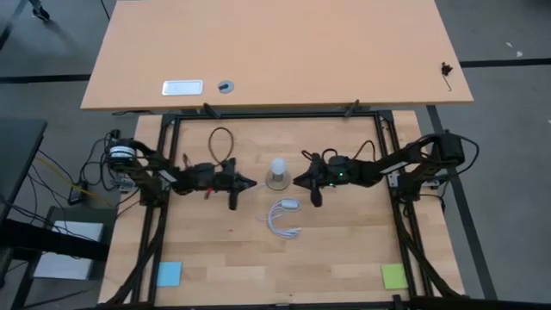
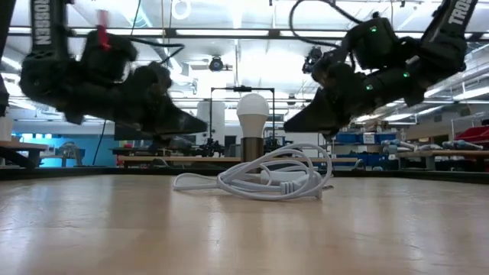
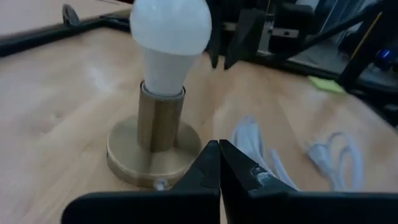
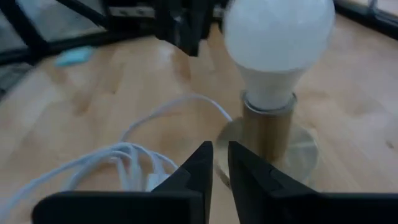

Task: Screw lightbulb
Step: Remove the white lightbulb from the golden lamp

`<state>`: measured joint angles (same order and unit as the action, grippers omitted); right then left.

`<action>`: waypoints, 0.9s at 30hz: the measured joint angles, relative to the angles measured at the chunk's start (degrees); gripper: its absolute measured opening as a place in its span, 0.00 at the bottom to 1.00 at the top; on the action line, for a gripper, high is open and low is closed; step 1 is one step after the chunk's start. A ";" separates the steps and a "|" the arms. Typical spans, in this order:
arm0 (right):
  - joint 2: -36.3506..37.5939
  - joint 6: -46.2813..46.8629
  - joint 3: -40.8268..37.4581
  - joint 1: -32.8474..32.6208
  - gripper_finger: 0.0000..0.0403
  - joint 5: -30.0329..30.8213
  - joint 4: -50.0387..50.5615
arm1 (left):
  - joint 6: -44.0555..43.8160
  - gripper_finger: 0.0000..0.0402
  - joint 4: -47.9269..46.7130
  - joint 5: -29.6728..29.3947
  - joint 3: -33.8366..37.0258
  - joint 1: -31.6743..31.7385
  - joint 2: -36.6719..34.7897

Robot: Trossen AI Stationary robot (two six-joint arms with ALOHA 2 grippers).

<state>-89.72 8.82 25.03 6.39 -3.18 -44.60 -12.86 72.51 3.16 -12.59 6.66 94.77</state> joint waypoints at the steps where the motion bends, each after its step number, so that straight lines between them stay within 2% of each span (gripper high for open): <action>1: 0.07 0.05 0.71 0.00 0.15 0.77 1.80 | 0.65 0.00 -1.12 -0.43 -1.47 -0.04 0.29; 4: 0.93 0.24 2.39 0.00 0.18 1.03 5.22 | 2.04 0.00 -5.20 -0.57 -4.20 -0.05 0.77; 10: 2.54 -1.38 2.92 -0.02 0.23 1.02 5.73 | 3.64 0.00 -11.19 -0.43 -7.34 -0.05 1.96; 27: 5.07 -4.52 2.98 0.22 0.21 -0.35 7.25 | 6.33 0.00 -7.68 2.12 -7.33 -0.60 1.91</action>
<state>-84.65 4.30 28.01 6.61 -3.52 -37.35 -6.54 64.83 5.28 -19.92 6.07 96.68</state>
